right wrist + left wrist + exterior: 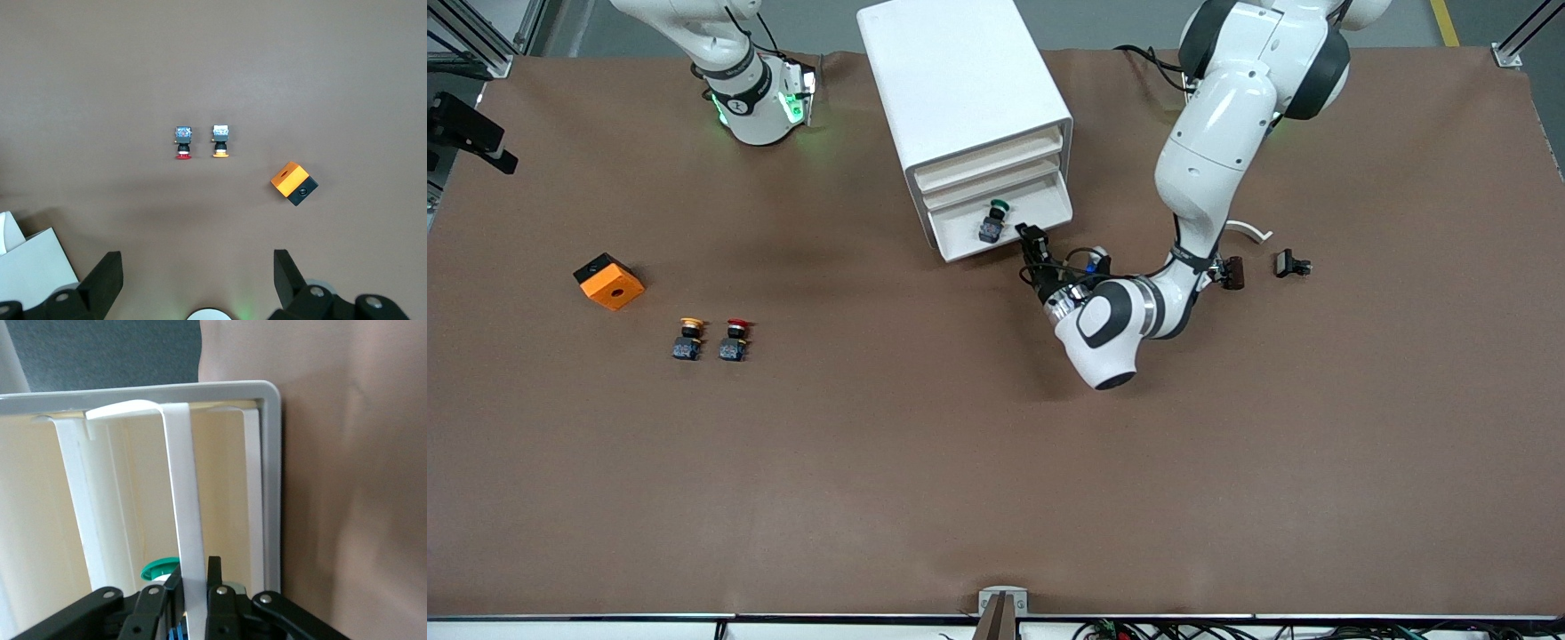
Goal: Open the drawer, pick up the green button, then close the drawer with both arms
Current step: 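Withdraw the left gripper while the right gripper reaches toward the drawer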
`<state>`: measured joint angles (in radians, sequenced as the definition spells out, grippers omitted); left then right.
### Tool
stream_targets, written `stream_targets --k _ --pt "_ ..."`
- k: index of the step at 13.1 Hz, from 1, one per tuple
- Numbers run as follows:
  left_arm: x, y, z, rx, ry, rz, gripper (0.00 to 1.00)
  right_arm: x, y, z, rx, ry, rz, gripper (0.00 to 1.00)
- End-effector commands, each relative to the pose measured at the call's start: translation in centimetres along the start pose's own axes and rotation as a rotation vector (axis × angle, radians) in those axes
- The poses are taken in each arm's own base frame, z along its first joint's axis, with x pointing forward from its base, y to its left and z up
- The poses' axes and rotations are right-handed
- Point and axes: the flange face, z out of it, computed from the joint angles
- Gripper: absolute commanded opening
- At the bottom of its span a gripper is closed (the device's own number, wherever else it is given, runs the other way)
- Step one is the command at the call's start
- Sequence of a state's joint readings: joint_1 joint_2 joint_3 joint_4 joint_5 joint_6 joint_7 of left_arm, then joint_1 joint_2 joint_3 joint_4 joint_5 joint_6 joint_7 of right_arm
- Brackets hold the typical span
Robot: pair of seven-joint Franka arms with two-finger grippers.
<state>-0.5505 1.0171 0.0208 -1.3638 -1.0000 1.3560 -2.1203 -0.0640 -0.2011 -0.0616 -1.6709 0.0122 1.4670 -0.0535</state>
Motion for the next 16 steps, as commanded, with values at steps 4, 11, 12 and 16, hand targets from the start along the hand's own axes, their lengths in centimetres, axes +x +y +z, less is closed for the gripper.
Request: stream_targets --k 4,11,12,16 --pt "0.4 0.8 -4.2 -0.099 -0.061 0.021 0.10 2.5 0.8 1.8 -0.011 -0.040 0.016 1.00" --pt "-1.4 -3.9 -9.6 -0.195 -0.102 0.105 1.00 6.6 -0.7 7.0 -0.012 -0.134 -0.016 1.00" --pt "-1.0 -4.4 -11.4 -0.229 -0.115 0.109 1.00 7.0 -0.5 7.5 -0.013 -0.137 -0.011 1.00" --pt "1.4 -9.4 -20.7 -0.450 -0.153 0.302 1.00 8.8 -0.4 11.3 -0.015 -0.208 -0.011 1.00"
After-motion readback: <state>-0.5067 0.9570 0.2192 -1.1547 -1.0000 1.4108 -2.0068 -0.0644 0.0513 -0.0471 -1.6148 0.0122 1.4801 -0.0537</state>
